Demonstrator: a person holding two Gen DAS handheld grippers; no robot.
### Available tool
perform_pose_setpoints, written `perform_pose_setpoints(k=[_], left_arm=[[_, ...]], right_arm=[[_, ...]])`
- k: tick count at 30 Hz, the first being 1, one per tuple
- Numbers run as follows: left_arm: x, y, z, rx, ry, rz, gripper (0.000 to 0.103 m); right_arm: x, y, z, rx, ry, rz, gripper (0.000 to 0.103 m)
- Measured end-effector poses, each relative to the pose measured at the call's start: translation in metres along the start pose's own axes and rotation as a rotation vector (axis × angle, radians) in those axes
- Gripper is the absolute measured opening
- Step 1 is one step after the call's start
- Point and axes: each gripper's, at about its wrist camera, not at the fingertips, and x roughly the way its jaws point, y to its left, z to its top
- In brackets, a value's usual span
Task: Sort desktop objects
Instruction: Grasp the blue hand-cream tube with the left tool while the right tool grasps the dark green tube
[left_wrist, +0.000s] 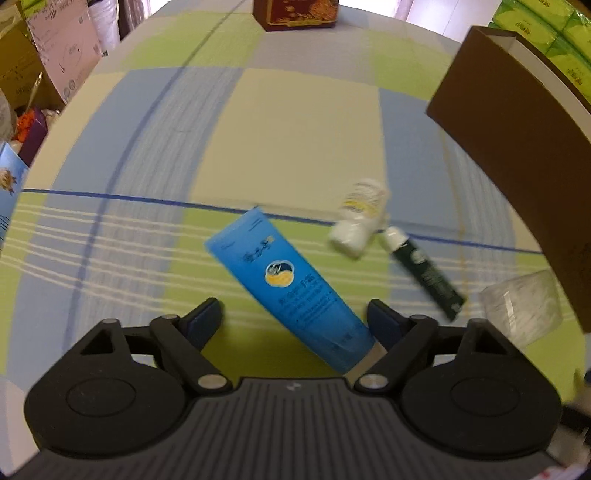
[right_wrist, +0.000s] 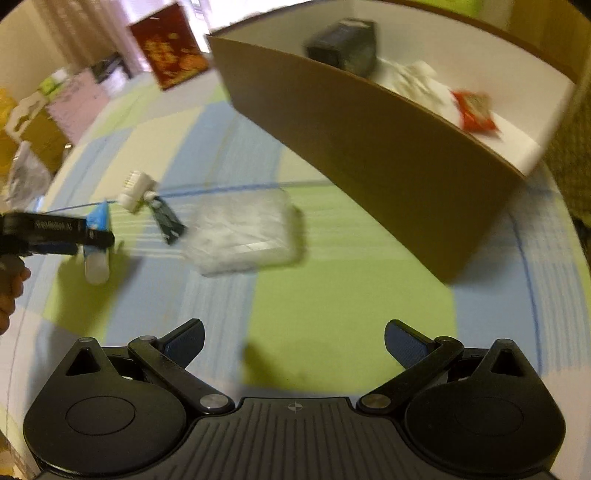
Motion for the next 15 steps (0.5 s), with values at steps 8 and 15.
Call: perform_pose_setpoints(k=[8,15], left_arm=[[-0.014,0.037,-0.013,0.078,-0.045,0.055,0.039],[-0.02,0.061,-0.017,0.061,-0.046,0.069,0.03]], right_arm=[[0.024,0.06,0.043,-0.286,-0.128,0.065,0.101],[0.08,0.101,0.068,-0.478,-0.092,0.127,0.064]])
